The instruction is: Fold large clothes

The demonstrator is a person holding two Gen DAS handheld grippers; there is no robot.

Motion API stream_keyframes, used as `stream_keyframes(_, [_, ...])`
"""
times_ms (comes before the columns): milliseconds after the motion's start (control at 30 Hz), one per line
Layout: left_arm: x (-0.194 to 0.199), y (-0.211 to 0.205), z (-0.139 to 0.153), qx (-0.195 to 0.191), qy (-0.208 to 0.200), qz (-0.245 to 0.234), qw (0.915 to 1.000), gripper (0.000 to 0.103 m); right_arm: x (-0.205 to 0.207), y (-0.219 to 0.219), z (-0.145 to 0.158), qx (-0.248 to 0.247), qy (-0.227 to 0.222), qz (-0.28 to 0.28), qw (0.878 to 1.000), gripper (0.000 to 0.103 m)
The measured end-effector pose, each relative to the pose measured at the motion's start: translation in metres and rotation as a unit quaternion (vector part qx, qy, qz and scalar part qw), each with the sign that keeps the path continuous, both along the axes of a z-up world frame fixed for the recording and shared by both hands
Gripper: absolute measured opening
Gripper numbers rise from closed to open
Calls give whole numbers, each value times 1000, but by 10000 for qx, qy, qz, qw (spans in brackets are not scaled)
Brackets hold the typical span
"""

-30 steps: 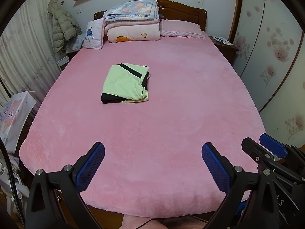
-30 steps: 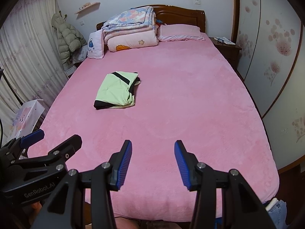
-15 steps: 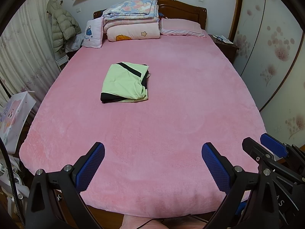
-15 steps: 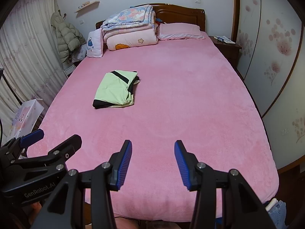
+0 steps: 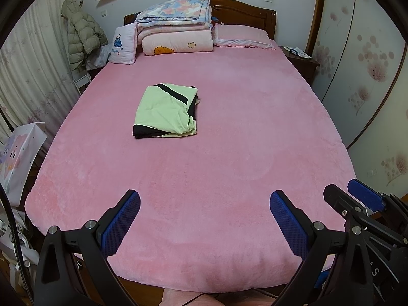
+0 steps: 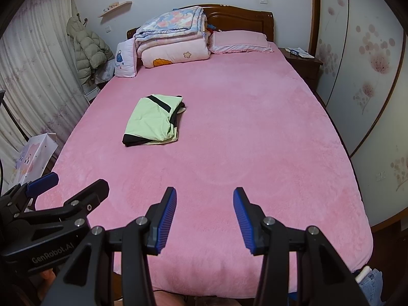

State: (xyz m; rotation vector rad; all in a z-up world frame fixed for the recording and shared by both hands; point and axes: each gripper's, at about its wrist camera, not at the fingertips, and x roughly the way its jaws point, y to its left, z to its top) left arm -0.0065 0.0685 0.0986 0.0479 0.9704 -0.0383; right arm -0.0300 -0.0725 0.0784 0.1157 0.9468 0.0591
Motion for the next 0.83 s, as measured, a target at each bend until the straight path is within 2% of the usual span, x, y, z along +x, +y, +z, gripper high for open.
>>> stream_keyframes(833, [14,6,-4,-18,138,-21,9999,101,15,-5,-12,21,102,-28,9999,47])
